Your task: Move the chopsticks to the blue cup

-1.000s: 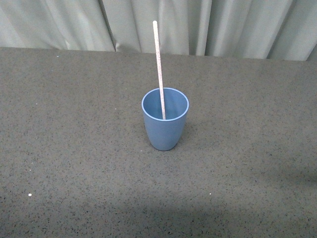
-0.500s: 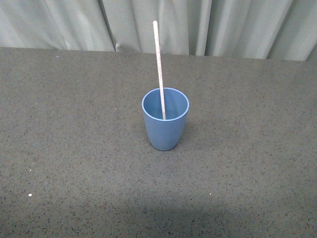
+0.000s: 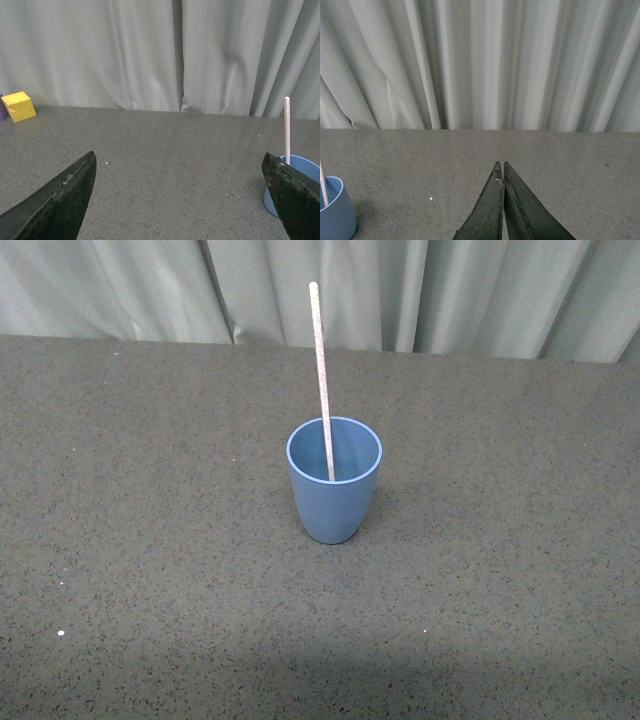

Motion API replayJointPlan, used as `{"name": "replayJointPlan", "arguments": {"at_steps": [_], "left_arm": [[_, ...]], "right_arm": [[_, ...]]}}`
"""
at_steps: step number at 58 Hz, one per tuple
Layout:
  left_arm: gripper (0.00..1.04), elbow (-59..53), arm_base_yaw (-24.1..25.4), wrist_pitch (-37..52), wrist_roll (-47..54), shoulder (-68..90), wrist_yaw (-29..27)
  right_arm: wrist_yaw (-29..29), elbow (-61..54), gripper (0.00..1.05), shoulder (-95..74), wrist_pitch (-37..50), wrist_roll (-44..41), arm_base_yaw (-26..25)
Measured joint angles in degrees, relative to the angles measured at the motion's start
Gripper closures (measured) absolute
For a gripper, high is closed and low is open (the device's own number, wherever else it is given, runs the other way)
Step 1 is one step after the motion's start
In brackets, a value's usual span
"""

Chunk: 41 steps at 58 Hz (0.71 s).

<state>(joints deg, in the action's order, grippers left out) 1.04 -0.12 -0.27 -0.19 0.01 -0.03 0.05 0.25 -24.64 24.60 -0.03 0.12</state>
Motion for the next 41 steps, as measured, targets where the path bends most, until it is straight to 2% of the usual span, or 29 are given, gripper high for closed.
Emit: {"name": "replayJointPlan", "arguments": {"at_steps": [37, 41], "left_arm": [[0.07, 0.0, 0.0, 0.0, 0.0, 0.0, 0.0], [0.07, 0.0, 0.0, 0.0, 0.0, 0.0, 0.0]], "right_arm": [[0.0, 0.0, 1.04, 15.0, -14.8, 0.0, 0.0], [-0.1, 0.0, 1.04, 21.7, -23.5, 0.0, 0.0]]}}
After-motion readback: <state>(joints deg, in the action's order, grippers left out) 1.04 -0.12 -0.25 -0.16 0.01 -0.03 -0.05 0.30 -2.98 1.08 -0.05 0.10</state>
